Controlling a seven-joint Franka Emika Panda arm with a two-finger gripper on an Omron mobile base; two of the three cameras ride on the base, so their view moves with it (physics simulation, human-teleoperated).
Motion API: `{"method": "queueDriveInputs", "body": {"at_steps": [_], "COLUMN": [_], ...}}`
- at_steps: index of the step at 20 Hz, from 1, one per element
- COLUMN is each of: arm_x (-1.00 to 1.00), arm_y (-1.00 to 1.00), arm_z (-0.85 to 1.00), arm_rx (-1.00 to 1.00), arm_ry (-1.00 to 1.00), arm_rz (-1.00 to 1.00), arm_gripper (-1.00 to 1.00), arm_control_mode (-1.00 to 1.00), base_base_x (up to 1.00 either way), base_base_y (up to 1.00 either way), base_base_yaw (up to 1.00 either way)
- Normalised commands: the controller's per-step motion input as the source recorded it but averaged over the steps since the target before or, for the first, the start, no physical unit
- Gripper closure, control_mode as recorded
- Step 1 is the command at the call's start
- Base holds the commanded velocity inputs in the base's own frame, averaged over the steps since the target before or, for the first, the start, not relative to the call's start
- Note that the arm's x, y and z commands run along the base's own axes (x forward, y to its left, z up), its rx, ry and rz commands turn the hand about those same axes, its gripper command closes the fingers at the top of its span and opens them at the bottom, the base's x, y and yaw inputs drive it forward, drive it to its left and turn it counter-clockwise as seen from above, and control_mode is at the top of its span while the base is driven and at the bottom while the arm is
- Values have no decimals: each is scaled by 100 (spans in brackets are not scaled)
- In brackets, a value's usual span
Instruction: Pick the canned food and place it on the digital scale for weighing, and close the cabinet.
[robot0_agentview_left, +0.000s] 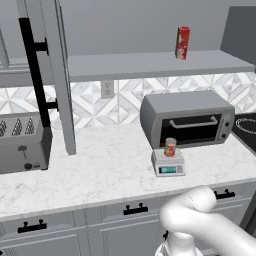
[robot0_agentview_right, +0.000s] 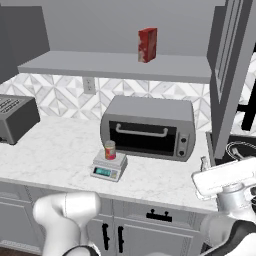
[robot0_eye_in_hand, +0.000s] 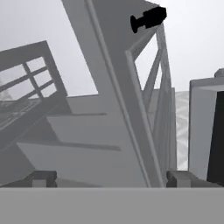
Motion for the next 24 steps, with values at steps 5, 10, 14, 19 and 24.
{"method": "queueDriveInputs", "body": {"at_steps": [5,10,14,19,24], "arm_x": [0,0,9,36,37], "arm_y": [-64,-47,19,75,96], "arm_z": [-1,37,89,100,100], "arm_rx": [0,0,-5,-23,-33], "arm_ry": [27,13,12,19,5], "arm_rz": [-1,-3,-5,-4,-4], "arm_gripper": [-100,-100,-100,-100,-100], "arm_control_mode": [-100,-100,-100,-100,-100], "base_base_x": [0,0,0,0,0], "base_base_y": [0,0,0,0,0], "base_base_yaw": [0,0,0,0,0]}}
